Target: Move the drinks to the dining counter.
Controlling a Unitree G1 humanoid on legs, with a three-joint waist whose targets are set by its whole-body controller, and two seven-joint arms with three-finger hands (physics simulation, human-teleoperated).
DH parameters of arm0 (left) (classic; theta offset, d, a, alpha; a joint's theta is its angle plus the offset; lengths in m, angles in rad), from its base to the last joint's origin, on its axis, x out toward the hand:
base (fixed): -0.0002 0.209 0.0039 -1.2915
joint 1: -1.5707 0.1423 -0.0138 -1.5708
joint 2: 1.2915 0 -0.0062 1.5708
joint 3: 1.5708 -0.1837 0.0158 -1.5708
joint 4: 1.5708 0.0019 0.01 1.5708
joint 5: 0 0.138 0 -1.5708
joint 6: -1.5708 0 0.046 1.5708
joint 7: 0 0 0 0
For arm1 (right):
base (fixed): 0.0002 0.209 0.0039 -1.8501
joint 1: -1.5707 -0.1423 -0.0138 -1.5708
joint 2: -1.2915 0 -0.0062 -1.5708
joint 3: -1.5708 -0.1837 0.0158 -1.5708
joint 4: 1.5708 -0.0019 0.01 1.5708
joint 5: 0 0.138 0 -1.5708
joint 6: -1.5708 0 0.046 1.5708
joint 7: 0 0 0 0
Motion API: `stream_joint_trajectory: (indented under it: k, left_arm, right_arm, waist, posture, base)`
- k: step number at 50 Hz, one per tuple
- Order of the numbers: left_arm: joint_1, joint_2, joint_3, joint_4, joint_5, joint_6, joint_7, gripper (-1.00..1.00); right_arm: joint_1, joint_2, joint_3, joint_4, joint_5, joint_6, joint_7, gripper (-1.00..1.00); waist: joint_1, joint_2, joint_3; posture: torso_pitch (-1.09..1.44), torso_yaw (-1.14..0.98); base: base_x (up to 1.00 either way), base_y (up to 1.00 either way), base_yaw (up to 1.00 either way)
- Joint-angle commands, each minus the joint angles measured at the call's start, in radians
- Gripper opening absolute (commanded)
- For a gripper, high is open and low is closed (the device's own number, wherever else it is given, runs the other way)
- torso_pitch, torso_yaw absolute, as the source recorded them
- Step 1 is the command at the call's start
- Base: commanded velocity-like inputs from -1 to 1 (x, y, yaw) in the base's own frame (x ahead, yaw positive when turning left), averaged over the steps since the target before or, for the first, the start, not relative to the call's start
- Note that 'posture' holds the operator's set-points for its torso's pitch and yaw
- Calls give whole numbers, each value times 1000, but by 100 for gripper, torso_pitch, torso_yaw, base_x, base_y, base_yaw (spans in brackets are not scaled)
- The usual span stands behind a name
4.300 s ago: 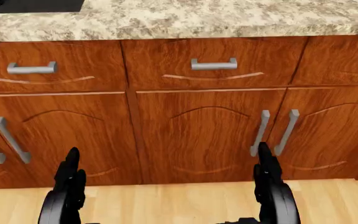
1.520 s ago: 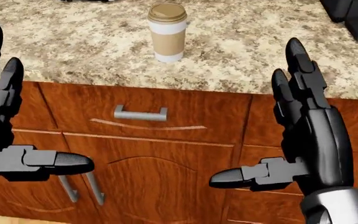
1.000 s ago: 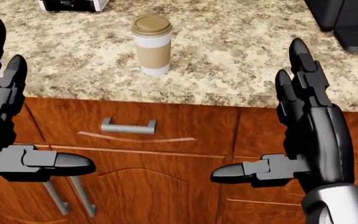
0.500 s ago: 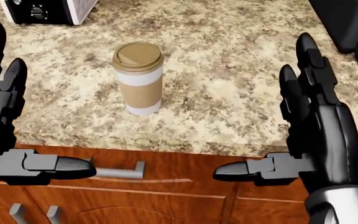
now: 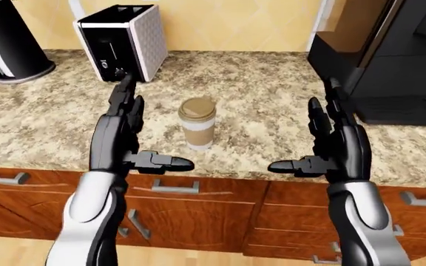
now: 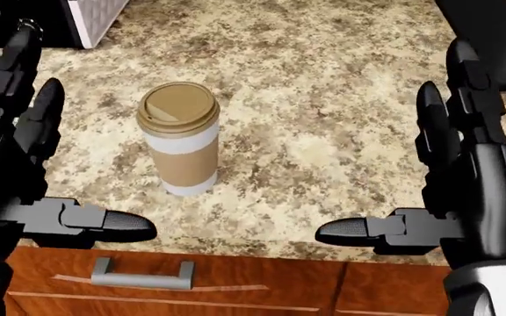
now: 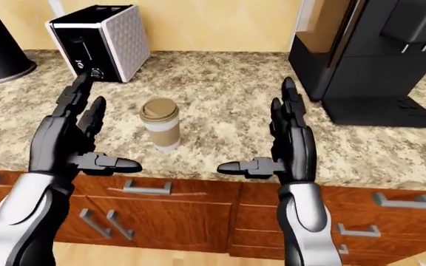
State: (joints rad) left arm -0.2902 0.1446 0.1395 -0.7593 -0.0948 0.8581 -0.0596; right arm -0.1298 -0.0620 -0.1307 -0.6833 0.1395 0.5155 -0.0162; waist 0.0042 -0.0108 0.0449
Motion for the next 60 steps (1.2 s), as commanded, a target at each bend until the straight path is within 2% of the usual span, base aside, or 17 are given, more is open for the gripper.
stream_joint_trajectory:
  k: [1,4,6,8,12,16,21,26,37,49,51,54,55,56,60]
  left_arm:
    - [-39,11,7,-6,25,-25,2,100]
    - [-61,7,-12,46,47,-47,-5,100]
    - [-84,3,-31,75,71,-51,-5,100]
    - [-97,-1,-45,97,91,-58,-14,100]
    - [-112,-12,-99,161,170,-92,-39,100]
    - [-158,-35,-120,185,230,-85,-65,100]
    - [-197,-54,-127,241,268,-102,-78,100]
    - [-218,-70,-123,332,275,-159,-85,100]
    - [-228,-109,-157,461,308,-249,-64,100]
    - [-241,-114,-160,563,325,-306,-69,100]
    - [-245,-114,-159,575,325,-312,-69,87]
    - [-249,-118,-160,568,325,-304,-71,47]
    - [-250,-119,-162,567,326,-304,-70,40]
    - [-251,-121,-164,567,327,-301,-70,21]
    - [-240,-124,-169,553,331,-298,-75,5]
  right_arm:
    - [-23,0,14,-28,10,-30,1,100]
    - [-23,1,16,-24,14,-38,-1,100]
    - [-19,3,21,-17,14,-48,0,100]
    - [-15,3,22,-11,15,-58,1,100]
    - [-14,2,20,-12,16,-57,0,100]
    - [-17,2,20,-9,16,-59,0,100]
    - [-15,-4,1,-18,34,-51,-2,100]
    - [-2,-1,7,-9,30,-69,-2,100]
    - [8,0,4,9,30,-90,4,100]
    - [28,6,14,24,19,-116,18,100]
    - [26,6,14,18,19,-109,16,100]
    - [24,6,13,24,19,-112,17,100]
    - [25,7,13,27,19,-115,17,100]
    - [25,6,12,30,19,-117,18,100]
    - [26,6,11,30,21,-118,18,100]
  waist:
    - [3,-1,-24]
    - [-6,30,-41]
    - [-6,19,-32]
    - [-6,16,-41]
    - [-3,7,-45]
    - [-1,2,-50]
    - [0,-3,-50]
    - [1,-3,-51]
    - [1,-7,-51]
    - [0,-6,-53]
    - [0,-7,-53]
    - [1,-7,-54]
    - [0,-7,-54]
    - [0,-7,-54]
    - [0,-8,-54]
  posture:
    - [0,0]
    - [0,0]
    - [0,0]
    - [0,0]
    - [0,0]
    - [0,0]
    - [0,0]
    - [0,0]
    - [0,0]
    - [0,0]
    - [0,0]
    - [0,0]
    - [0,0]
    - [0,0]
    - [0,0]
  base:
    - [0,0,0]
    - [0,0,0]
    - [0,0,0]
    - [0,0,0]
    - [0,0,0]
    - [0,0,0]
    - [0,0,0]
    - [0,0,0]
    - [0,0,0]
    - [0,0,0]
    - [0,0,0]
    - [0,0,0]
    - [0,0,0]
    - [0,0,0]
    - [0,0,0]
